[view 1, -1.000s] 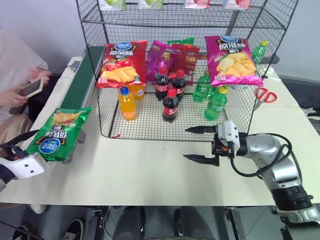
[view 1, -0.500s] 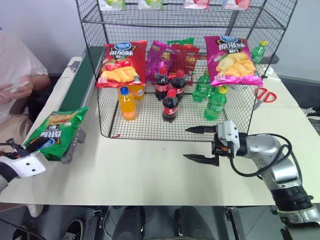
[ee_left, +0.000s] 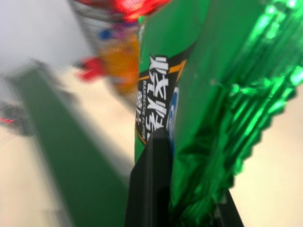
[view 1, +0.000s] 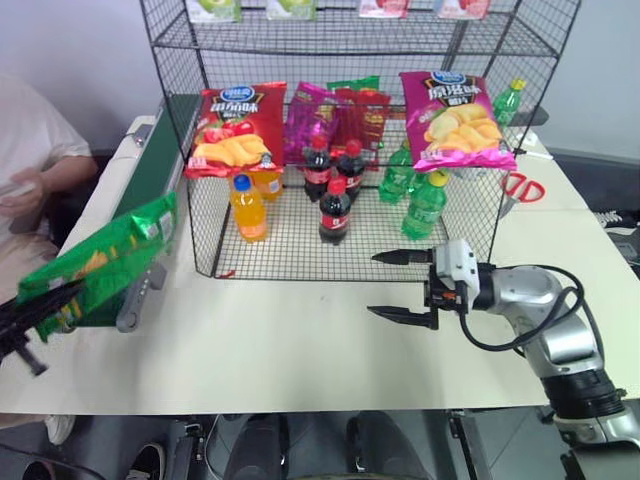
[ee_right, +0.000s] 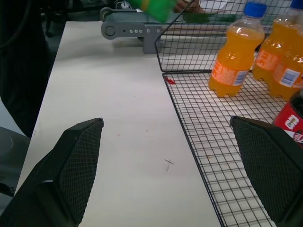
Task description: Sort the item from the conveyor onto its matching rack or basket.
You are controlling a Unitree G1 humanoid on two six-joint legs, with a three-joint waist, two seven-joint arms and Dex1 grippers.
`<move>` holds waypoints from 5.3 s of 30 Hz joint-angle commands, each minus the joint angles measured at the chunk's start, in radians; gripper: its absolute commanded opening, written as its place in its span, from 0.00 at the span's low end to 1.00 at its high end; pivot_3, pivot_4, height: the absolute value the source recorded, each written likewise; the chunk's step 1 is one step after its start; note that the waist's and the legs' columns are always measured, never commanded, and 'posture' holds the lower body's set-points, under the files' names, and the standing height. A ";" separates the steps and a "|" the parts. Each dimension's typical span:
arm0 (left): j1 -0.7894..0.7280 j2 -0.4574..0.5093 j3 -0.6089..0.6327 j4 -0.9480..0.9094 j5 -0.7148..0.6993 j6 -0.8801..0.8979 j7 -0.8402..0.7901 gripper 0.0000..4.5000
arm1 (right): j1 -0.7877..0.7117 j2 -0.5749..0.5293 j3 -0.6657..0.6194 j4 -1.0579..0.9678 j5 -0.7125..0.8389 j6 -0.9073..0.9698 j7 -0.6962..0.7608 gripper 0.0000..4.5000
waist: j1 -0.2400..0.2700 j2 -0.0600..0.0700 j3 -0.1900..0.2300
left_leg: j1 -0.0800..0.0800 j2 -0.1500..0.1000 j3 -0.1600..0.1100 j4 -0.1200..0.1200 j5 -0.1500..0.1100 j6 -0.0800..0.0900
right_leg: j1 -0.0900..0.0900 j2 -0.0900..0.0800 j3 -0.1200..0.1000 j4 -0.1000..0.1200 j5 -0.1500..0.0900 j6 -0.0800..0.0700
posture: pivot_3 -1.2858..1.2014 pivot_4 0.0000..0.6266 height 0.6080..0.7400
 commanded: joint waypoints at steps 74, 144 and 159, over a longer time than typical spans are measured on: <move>-0.837 -0.296 -0.530 -0.264 -0.553 0.960 0.192 0.02 | -0.107 0.065 -0.100 -0.216 0.641 0.750 -0.093 1.00 | 0.031 0.002 0.002 | -0.002 -0.001 -0.002 0.000 0.000 0.000 | 0.001 0.000 0.000 -0.005 0.000 -0.001 | 0.52 0.24 0.99; -0.738 -0.394 -0.384 -0.035 -0.008 0.521 0.009 0.99 | -0.245 0.037 -0.101 -0.097 -0.698 -0.528 -0.753 0.00 | 0.028 0.002 0.002 | -0.003 -0.002 -0.001 -0.001 0.000 -0.001 | -0.002 -0.001 0.000 -0.005 0.000 -0.001 | 0.52 0.24 0.99; -0.687 -0.425 -0.363 -0.173 0.018 0.475 0.106 0.99 | -0.367 0.068 0.051 0.042 -1.204 -0.371 -1.010 0.00 | 0.027 0.002 0.002 | -0.003 -0.002 -0.001 -0.001 0.002 -0.003 | -0.002 0.001 0.001 -0.004 0.000 -0.001 | 0.52 0.24 0.99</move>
